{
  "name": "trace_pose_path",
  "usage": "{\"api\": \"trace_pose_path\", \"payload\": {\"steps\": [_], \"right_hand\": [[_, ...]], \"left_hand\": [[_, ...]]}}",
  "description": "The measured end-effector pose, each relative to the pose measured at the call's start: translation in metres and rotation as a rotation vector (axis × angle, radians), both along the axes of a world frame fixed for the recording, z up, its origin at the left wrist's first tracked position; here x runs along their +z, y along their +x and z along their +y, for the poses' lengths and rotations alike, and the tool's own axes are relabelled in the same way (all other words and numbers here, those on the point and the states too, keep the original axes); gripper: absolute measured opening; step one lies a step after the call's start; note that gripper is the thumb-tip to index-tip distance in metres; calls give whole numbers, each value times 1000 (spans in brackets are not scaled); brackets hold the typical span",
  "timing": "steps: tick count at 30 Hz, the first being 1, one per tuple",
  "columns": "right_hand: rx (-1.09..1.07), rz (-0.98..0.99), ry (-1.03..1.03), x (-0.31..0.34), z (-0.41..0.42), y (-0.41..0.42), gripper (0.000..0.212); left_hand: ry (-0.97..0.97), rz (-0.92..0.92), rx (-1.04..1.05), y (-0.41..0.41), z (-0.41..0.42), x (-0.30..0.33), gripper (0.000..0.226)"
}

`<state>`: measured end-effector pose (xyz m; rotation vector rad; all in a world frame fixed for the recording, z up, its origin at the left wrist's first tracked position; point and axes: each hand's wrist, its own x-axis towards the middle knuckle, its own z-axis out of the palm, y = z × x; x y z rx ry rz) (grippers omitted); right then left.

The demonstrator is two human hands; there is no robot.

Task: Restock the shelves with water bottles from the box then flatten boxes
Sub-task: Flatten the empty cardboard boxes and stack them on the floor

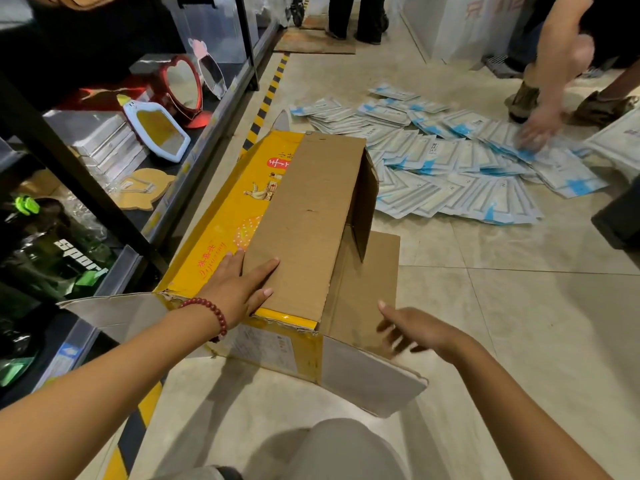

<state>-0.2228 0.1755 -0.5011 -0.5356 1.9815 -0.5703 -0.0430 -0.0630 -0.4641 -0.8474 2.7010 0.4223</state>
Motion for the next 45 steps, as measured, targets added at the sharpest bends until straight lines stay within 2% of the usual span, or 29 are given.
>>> {"api": "trace_pose_path", "payload": {"steps": [4,7,10,13,16,18,20,23,26,31,33,36,38,40,42,43,44,45], "right_hand": [[-218,235,-352,12,-49,-10,54],[-287,293,-466,24,-89,-21,50],[-397,239,-497,28,-125,-40,57],[-436,154,-512,27,-148,-57,57],[-433,107,-517,23,-155,-69,56],[-459,80,-515,15,-153,-77,55],[-471,125,-498,4,-153,-84,56],[-583,300,-479,-10,-150,-98,57],[-703,318,-488,-19,-142,-117,65],[-626,332,-435,-24,-129,-110,68],[-572,312,-470,-19,-124,-91,68],[-509,258,-486,-2,-114,-59,67],[-452,243,-520,15,-109,-39,66],[-384,208,-564,39,-106,-18,63],[-365,111,-639,66,-101,0,45],[-378,51,-665,79,-99,6,35],[-387,-7,-681,91,-97,11,36],[-398,-54,-676,99,-94,13,47]], "left_hand": [[-5,29,-31,2,1,2,56],[-13,53,-41,7,1,-1,56],[-23,78,-51,15,0,-6,56],[-7,127,-59,28,0,-13,77],[-50,242,-107,41,-4,-21,68],[-17,200,-110,50,-4,-18,76],[22,180,-108,61,-7,-18,81],[77,199,-115,71,-9,-20,57],[79,194,-141,77,-6,-25,57],[160,294,-118,69,-6,-20,57],[234,441,-5,60,-5,-14,58],[286,692,178,43,-1,3,36],[289,852,245,35,6,21,32],[317,940,211,28,20,39,37],[466,966,135,20,39,55,46],[590,934,100,17,49,62,55],[690,863,47,13,57,66,67],[740,770,-43,9,63,69,80]]}}
